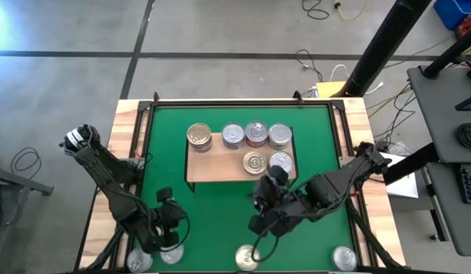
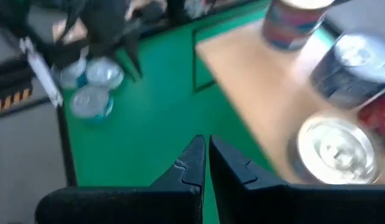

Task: Stack canned seafood by type on shelf
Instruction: Stack the blue and pink tuna can on top of the blue and pink tuna can on the shelf

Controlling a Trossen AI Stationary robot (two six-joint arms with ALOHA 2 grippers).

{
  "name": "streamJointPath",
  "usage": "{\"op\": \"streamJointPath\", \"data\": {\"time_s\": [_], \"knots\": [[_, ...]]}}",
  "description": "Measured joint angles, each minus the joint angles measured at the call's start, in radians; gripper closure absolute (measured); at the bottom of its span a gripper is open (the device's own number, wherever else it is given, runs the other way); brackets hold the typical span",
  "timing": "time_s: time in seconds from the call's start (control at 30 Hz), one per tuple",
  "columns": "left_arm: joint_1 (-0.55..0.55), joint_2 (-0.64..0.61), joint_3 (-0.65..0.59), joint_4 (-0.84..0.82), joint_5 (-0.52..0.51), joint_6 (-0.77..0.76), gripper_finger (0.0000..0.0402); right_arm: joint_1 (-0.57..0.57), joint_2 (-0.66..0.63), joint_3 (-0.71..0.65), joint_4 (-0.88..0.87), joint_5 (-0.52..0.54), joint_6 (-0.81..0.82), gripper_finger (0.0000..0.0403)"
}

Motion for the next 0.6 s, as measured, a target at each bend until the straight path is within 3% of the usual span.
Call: {"op": "streamJointPath", "data": {"time_s": [0.37, 0.6], "knots": [[-0.019, 0.002, -0.002, -0.017, 0.027, -0.019, 0.0365, 0.107, 0.043, -0.276, 0.183, -0.269, 0.188, 0.0390], [-0.020, 0.001, -0.002, -0.014, 0.028, -0.023, 0.0365, 0.149, 0.150, -0.435, 0.512, -0.397, 0.260, 0.0390]]}}
